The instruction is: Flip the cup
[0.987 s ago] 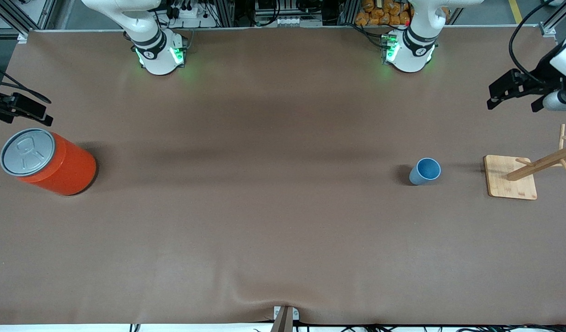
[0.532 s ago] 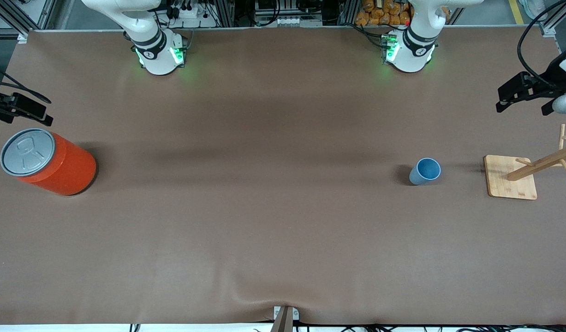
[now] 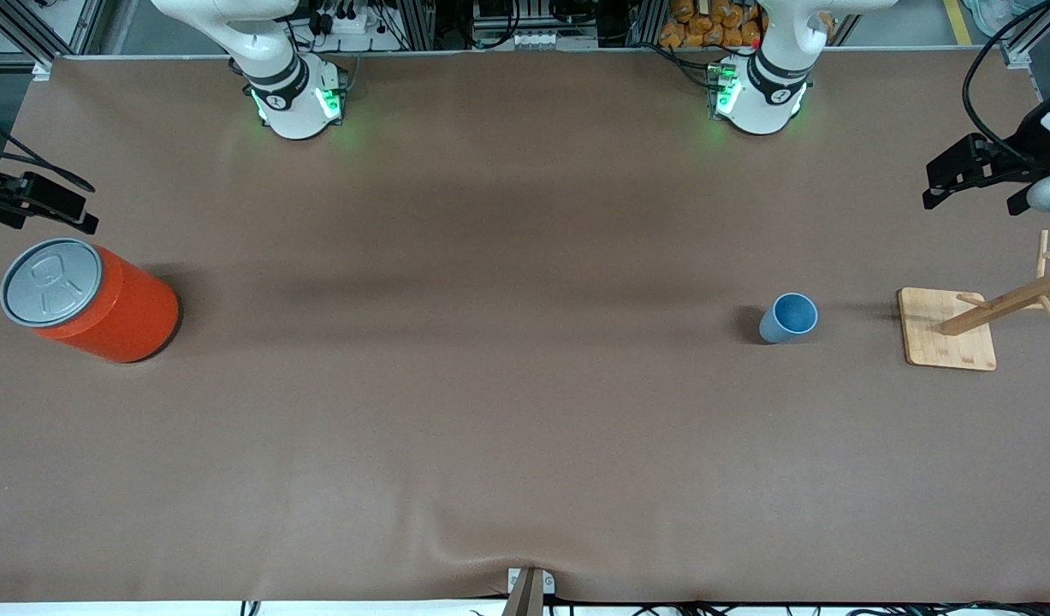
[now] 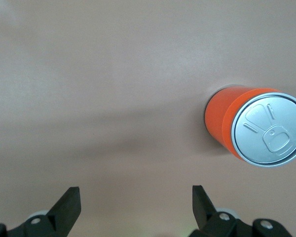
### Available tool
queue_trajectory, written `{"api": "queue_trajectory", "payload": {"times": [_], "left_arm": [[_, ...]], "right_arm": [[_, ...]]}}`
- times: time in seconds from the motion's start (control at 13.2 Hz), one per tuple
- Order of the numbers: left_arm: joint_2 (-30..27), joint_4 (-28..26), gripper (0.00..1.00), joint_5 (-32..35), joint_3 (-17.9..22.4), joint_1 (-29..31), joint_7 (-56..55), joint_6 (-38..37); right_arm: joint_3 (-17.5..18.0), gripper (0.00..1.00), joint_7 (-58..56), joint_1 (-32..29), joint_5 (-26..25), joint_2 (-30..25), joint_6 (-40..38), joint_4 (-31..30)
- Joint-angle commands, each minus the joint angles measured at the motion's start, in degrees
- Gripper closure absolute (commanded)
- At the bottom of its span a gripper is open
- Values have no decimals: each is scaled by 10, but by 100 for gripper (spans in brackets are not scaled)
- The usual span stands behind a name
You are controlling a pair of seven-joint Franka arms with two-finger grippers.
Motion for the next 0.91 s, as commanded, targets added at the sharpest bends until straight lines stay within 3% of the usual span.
{"api": "queue_trajectory", "payload": {"times": [0.0, 0.84], "left_arm": [[5, 9, 0, 6, 5, -7, -8, -5], [7, 11, 0, 5, 1, -2, -28, -7]], "right_arm": [[6, 0, 8, -9, -5, 4, -9, 10], [6, 0, 8, -13, -6, 4, -9, 6]]}}
